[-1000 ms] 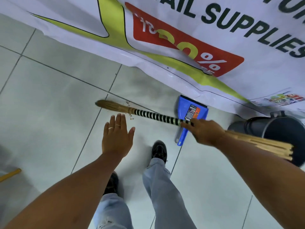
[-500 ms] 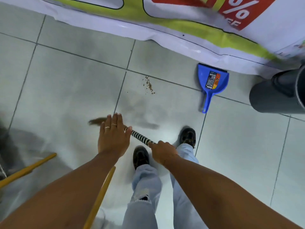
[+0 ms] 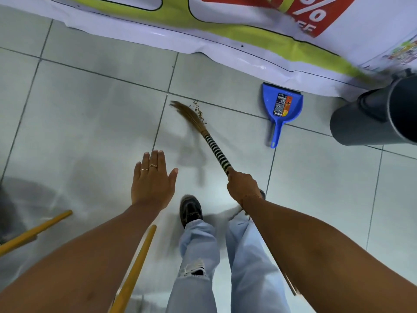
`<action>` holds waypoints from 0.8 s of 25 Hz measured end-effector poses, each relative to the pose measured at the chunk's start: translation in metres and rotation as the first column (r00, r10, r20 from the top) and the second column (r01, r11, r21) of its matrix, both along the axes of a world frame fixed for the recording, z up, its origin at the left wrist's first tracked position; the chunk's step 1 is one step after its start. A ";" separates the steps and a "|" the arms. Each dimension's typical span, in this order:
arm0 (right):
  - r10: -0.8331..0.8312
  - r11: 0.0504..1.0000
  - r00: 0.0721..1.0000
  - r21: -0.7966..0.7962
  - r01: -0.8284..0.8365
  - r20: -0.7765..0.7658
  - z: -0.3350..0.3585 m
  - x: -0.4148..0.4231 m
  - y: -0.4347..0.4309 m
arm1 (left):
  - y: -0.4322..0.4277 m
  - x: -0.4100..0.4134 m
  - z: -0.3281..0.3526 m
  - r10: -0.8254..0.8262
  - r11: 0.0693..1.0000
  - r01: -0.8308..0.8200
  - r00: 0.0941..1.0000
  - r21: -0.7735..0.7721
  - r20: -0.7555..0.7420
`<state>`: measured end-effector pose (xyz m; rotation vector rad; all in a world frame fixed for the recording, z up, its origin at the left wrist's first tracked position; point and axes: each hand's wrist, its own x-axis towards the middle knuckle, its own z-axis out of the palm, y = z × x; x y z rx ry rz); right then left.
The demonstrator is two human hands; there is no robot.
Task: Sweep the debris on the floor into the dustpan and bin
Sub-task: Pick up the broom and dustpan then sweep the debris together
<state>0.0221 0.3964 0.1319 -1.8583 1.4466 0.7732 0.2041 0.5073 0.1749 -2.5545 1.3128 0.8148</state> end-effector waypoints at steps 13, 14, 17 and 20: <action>-0.455 0.876 0.890 0.164 0.454 -0.032 -0.002 0.012 0.067 | -0.004 0.001 -0.004 0.010 1.000 -0.010 1.000 0.005 -0.023; -0.458 0.871 0.889 0.191 0.453 -0.017 -0.005 0.023 0.067 | -0.003 0.003 -0.005 0.008 1.000 -0.008 1.000 0.002 -0.021; -0.512 0.832 0.859 0.251 0.495 0.001 -0.015 0.053 0.056 | 0.000 0.011 -0.008 0.007 1.000 -0.007 1.000 0.003 0.002; -0.523 0.822 0.853 0.273 0.500 0.010 -0.018 0.073 0.044 | 0.003 0.015 -0.008 0.020 1.000 -0.020 1.000 0.000 0.014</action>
